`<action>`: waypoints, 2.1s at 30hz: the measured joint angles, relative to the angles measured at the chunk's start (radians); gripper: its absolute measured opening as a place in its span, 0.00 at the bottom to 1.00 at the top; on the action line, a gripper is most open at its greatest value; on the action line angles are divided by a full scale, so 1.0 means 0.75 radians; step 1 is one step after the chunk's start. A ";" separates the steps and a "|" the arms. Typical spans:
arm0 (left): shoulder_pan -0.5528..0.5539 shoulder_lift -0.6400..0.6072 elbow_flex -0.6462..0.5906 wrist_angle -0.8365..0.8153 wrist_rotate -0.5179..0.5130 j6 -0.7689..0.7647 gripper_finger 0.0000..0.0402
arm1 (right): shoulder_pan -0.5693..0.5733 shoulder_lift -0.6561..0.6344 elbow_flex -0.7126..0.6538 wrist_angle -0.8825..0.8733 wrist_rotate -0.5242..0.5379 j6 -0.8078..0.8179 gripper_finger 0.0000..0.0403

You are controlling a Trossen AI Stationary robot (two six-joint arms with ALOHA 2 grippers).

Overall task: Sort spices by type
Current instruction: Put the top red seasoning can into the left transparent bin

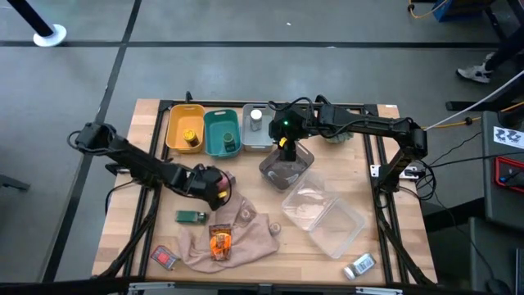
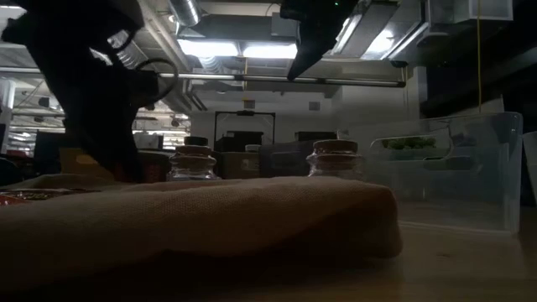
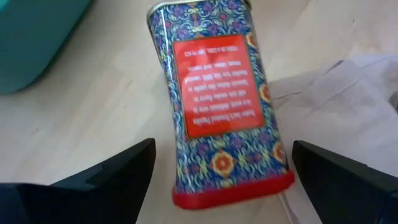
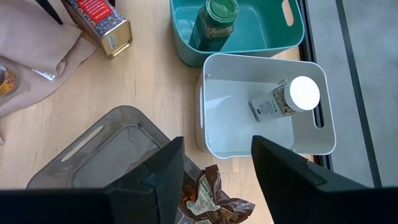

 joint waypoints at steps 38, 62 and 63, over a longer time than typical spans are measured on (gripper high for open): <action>-0.248 0.000 -0.268 0.395 -0.518 -0.234 0.86 | 0.000 0.000 0.000 0.002 0.000 0.000 0.46; -0.245 -0.015 -0.183 0.415 -0.431 -0.101 0.51 | 0.000 0.000 0.000 0.002 0.000 0.000 0.46; -0.245 -0.023 -0.160 0.413 -0.423 -0.062 0.51 | 0.000 0.000 0.000 0.002 0.000 0.000 0.46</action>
